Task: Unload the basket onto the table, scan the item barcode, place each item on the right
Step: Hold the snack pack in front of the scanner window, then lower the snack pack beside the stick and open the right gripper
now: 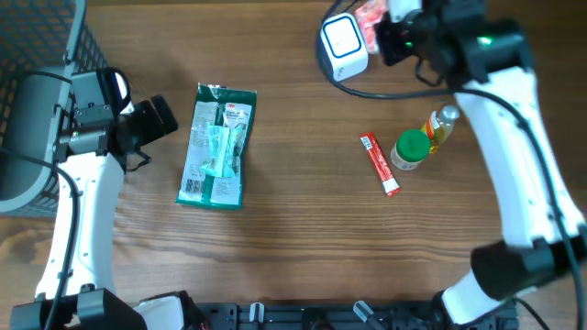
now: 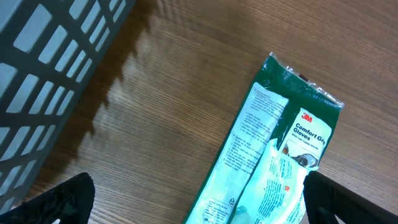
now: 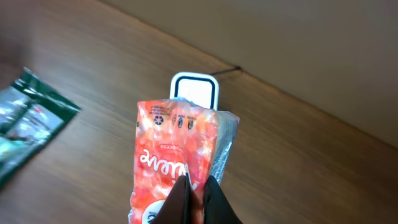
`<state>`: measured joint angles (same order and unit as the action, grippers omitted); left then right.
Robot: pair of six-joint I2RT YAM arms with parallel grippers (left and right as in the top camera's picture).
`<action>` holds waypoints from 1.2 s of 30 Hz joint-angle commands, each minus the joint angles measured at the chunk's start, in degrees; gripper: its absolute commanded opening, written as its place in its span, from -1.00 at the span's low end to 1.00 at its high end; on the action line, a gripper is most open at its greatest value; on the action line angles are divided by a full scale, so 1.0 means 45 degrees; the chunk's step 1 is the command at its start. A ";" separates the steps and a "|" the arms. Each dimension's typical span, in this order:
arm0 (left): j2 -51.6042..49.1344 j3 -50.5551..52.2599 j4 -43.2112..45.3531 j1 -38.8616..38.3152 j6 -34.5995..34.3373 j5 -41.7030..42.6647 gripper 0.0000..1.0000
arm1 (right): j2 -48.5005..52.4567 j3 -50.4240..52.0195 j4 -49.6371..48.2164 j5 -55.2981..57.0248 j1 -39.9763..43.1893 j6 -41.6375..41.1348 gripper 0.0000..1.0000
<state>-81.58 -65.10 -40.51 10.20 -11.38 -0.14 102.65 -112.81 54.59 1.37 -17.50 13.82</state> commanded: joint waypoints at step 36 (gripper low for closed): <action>0.0019 -0.0058 0.0034 0.0044 0.0155 -0.0039 1.00 | 0.2477 -0.0146 0.4561 0.2453 -0.1093 -0.3653 -0.89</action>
<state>-81.58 -65.10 -40.56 10.20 -11.38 -0.14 116.38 -113.10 64.03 20.14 -22.70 7.64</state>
